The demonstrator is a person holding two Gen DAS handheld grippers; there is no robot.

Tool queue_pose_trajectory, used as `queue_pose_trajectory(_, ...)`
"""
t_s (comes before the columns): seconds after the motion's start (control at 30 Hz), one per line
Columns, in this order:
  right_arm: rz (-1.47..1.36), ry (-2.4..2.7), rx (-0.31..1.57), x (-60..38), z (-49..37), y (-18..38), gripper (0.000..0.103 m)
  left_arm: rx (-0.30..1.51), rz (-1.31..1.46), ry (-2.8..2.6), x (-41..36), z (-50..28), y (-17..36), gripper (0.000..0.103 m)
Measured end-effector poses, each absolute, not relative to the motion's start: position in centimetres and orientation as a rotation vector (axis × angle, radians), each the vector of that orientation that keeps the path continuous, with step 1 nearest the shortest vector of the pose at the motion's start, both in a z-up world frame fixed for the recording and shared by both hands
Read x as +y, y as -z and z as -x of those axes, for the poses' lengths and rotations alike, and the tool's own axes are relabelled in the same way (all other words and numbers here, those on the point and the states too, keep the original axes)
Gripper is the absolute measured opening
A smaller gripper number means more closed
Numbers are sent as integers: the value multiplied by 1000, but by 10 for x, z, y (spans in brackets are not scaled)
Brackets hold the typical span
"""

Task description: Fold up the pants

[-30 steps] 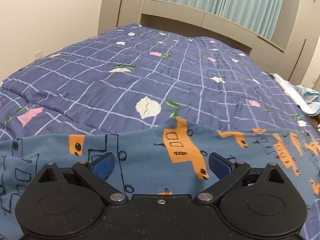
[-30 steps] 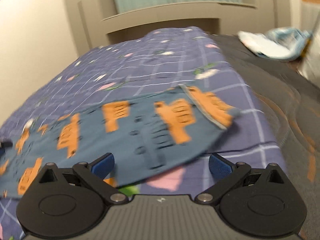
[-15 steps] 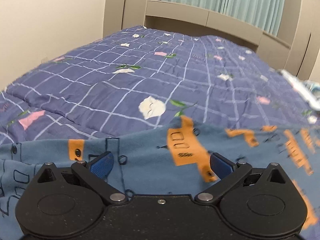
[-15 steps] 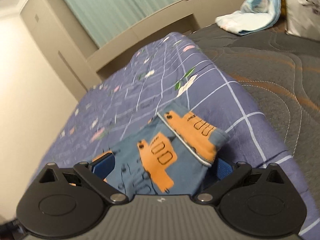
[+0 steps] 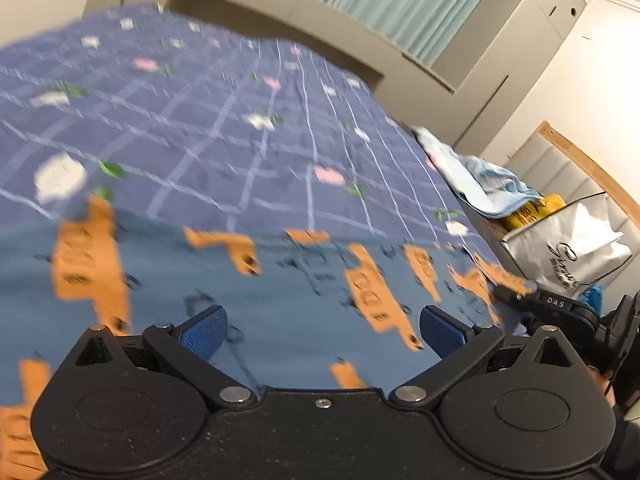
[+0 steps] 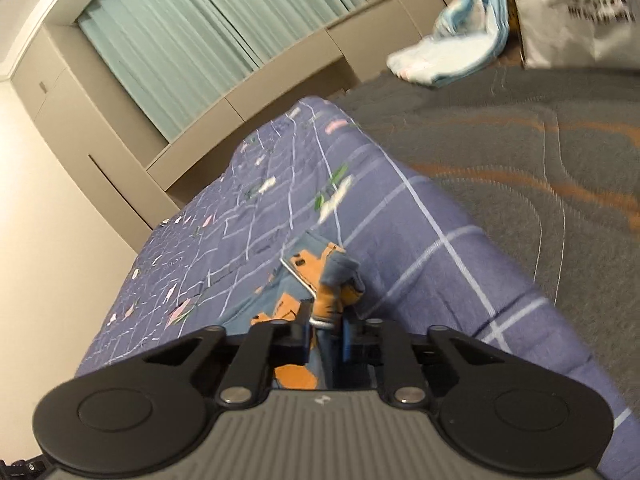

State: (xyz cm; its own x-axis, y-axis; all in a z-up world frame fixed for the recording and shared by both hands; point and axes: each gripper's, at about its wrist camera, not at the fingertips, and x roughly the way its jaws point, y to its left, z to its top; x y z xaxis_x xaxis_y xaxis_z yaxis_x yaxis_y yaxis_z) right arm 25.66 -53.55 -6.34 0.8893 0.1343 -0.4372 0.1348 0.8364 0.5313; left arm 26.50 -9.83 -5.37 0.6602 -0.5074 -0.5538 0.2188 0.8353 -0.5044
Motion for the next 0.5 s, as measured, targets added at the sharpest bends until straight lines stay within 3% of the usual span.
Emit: queue_pose_trajectory(0.5,180,-257,396,-373,-228,9,13,737,843,619,-77,-281,62,102)
